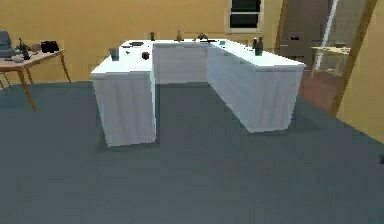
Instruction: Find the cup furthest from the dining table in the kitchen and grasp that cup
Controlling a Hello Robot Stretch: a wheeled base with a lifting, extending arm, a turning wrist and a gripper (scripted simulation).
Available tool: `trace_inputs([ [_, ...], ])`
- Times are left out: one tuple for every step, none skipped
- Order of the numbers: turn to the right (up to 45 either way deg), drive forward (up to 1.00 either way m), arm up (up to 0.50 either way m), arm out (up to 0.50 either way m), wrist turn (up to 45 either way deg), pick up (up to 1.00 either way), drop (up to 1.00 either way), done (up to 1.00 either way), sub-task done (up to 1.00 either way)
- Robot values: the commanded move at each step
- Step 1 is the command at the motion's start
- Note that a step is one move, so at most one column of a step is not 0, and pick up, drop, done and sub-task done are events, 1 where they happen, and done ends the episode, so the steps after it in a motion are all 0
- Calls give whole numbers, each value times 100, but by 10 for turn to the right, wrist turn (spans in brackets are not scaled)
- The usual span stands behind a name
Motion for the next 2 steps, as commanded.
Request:
trace_inputs([
  [-360,0,0,0,0,0,0,0,0],
  [0,100,0,0,0,0,0,0,0],
])
